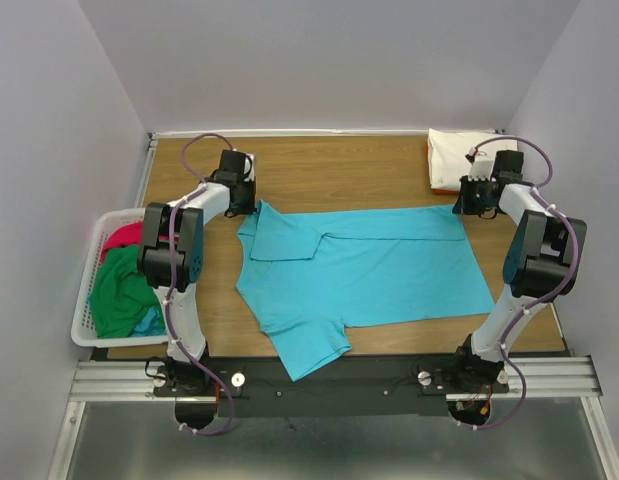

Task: Fold and stack the t-shirts
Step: Fold the tshirt

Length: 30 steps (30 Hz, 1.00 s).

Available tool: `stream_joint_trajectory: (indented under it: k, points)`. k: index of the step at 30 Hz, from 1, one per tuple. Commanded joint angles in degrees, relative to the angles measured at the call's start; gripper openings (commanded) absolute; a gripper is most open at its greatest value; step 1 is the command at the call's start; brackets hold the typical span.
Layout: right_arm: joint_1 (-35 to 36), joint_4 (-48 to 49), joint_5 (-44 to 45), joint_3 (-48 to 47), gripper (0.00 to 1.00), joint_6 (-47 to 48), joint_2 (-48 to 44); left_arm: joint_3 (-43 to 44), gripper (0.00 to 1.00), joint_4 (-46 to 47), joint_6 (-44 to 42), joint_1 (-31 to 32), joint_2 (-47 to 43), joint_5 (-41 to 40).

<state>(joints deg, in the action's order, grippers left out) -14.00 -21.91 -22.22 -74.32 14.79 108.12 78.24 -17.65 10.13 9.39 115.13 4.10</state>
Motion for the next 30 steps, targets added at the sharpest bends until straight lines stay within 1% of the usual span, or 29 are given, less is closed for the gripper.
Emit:
stream_joint_trajectory:
  k: [1, 3, 10, 18, 19, 20, 21, 23, 25, 27, 30]
  points:
    - [-0.68, 0.91, -0.99, 0.58, 0.01, -0.72, 0.34, -4.31, 0.00, -1.26, 0.15, -0.33, -1.13, -0.76]
    - [-0.94, 0.99, -0.72, 0.67, 0.01, -0.72, 0.25, -5.63, 0.00, -0.37, 1.12, -0.77, -3.15, -0.41]
    - [-2.35, 1.26, -0.28, 1.55, 0.01, -0.46, -0.54, -11.51, 0.00, 3.85, 3.58, -5.34, -9.56, 1.61]
    - [-2.44, 1.26, -1.16, 2.17, 0.01, -0.46, -0.45, -15.13, 0.00, 7.45, 5.86, -6.66, -13.35, 3.90]
    - [-2.44, 1.17, -1.42, 2.17, 0.01, -0.37, -0.45, -15.48, 0.02, 7.72, 6.30, -6.84, -13.70, 4.25]
    - [-2.44, 1.26, -1.69, 2.34, 0.01, -0.37, -0.36, -15.48, 0.20, 7.98, 6.48, -6.93, -14.49, 4.86]
    - [-2.44, 1.26, -1.86, 2.43, 0.01, -0.37, -0.36, -15.48, 0.27, 8.24, 6.57, -6.93, -15.11, 5.30]
    - [-2.44, 1.26, -2.48, 2.69, 0.01, -0.20, -0.19, -15.57, 0.33, 9.38, 6.83, -6.93, -17.56, 6.44]
    - [-2.44, 1.26, -2.74, 2.78, 0.01, -0.20, 0.08, -15.40, 0.36, 9.56, 7.27, -6.93, -19.24, 7.59]
    - [-2.44, 1.26, -3.44, 2.69, 0.01, -0.20, 0.43, -14.34, 0.38, 9.39, 7.88, -6.93, -20.73, 10.21]
    - [-2.44, 1.26, -3.80, 2.69, 0.01, -0.28, 0.69, -13.20, 0.39, 9.47, 8.94, -6.75, -20.39, 13.64]
